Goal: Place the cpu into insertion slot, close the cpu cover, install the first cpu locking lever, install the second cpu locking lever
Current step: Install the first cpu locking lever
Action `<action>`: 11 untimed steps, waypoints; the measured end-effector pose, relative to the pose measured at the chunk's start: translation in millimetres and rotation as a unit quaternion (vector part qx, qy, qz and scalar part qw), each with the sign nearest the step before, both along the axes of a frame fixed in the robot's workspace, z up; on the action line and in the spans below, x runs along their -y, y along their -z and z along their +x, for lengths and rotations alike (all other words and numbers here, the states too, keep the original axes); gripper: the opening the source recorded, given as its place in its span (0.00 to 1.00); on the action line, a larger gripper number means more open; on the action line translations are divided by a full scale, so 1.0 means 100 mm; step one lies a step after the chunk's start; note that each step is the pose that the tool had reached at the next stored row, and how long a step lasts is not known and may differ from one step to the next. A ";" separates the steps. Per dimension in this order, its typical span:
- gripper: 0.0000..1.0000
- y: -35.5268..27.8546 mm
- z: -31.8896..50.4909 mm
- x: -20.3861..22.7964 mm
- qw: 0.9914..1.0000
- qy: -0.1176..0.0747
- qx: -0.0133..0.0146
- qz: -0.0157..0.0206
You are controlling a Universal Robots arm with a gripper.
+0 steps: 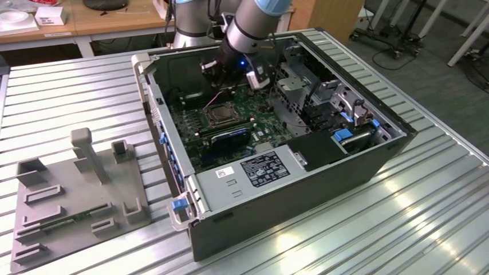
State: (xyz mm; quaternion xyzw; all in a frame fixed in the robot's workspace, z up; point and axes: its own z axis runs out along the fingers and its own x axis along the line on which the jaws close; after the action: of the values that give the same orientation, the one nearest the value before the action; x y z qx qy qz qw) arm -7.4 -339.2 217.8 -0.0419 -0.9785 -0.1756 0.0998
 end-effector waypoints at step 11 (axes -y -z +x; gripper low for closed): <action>0.11 -0.001 -0.035 0.058 1.000 0.000 0.004 0.000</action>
State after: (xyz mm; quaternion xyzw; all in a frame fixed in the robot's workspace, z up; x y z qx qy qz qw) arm -10.9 -345.0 217.9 -0.0410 -0.9788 -0.1758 0.0963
